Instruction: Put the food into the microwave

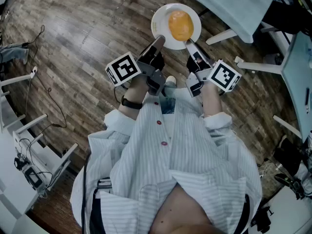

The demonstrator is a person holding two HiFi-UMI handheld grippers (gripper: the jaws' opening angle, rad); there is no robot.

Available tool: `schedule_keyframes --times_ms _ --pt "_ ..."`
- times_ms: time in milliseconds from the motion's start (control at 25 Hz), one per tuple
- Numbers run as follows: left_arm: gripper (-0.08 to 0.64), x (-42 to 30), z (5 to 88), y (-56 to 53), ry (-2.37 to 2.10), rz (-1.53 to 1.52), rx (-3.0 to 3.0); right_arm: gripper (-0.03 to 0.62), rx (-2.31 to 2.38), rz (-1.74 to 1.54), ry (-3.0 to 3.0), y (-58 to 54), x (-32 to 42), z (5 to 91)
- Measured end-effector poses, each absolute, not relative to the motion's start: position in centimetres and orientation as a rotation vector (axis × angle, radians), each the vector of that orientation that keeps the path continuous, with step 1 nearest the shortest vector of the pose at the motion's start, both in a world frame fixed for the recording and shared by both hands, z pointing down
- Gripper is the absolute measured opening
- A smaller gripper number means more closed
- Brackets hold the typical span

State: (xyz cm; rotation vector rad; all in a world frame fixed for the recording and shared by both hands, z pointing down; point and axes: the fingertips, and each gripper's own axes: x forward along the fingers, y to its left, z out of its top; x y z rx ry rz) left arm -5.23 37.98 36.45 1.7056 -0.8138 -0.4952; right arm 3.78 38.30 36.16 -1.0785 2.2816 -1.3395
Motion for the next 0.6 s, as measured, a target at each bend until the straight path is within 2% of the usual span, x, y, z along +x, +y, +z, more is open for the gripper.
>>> schedule_keyframes --times_ms 600 --pt "0.018 -5.12 36.8 38.22 -0.821 -0.517 1.693 0.066 -1.053 -1.353 2.273 38.28 4.01 36.44"
